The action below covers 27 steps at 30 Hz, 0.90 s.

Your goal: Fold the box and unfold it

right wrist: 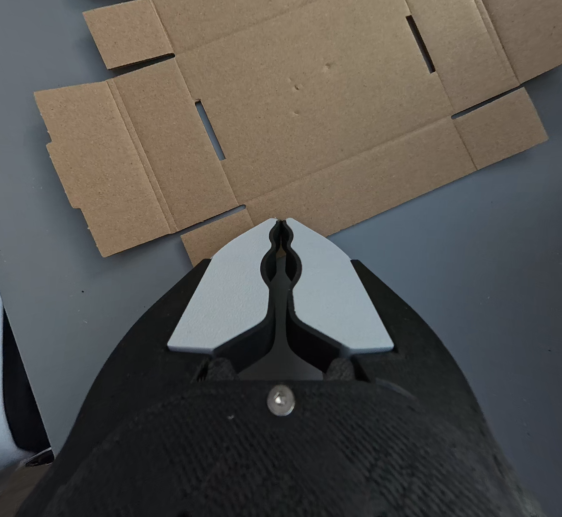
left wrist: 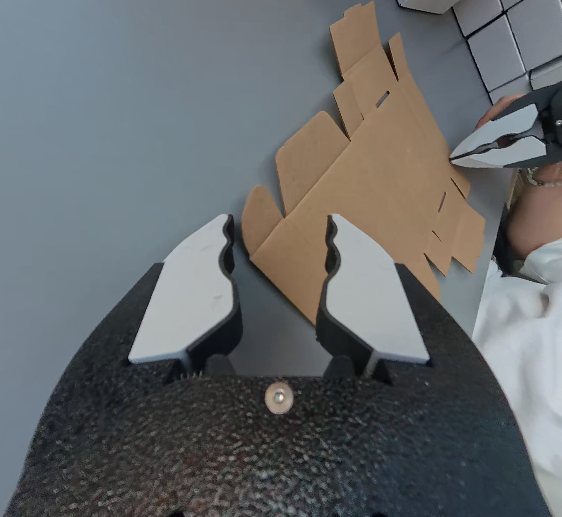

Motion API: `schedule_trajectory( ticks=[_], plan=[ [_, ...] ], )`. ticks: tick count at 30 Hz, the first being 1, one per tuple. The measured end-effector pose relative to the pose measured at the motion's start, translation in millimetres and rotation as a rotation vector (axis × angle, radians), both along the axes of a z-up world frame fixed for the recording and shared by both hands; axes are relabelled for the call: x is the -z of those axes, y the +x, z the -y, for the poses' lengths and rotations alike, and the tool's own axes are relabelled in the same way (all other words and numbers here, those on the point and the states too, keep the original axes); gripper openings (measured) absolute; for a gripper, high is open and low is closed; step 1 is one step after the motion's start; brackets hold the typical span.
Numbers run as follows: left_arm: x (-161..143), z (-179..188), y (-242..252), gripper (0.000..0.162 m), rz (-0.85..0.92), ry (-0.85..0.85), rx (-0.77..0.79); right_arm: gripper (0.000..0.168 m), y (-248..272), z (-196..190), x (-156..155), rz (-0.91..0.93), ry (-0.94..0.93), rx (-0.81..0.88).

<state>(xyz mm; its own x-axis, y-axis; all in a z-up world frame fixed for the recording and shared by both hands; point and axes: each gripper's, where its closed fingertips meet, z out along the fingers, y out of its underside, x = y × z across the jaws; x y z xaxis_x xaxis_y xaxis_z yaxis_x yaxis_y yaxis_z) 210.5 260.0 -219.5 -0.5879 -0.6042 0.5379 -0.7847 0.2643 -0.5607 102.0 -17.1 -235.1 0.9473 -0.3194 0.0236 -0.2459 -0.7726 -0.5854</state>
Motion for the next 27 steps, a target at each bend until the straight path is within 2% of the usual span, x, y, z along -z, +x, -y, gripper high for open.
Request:
schedule_trajectory(
  ticks=[4,12,14,17,21,27],
  plan=[
    [-4,1,-13,0.062,-0.085,-0.052,0.017,0.0,0,0,0,0.011,-0.008,0.016],
    [-23,-13,-45,0.063,-0.4,-0.355,-0.038,0.0,0,0,0,-0.003,0.0,0.027],
    [-21,-18,-58,0.058,-0.443,-0.351,-0.018,0.0,0,0,0,0.001,-0.007,0.03],
    [-8,-28,-76,0.043,-0.417,-0.205,0.025,0.0,0,0,0,0.006,-0.003,0.039],
    [-8,-28,-102,0.053,-0.368,-0.107,0.07,0.0,0,0,0,0.0,0.008,0.047],
    [-10,-30,-124,0.053,-0.446,-0.204,-0.088,0.0,0,-1,0,0.018,-0.014,0.045]
  ],
)
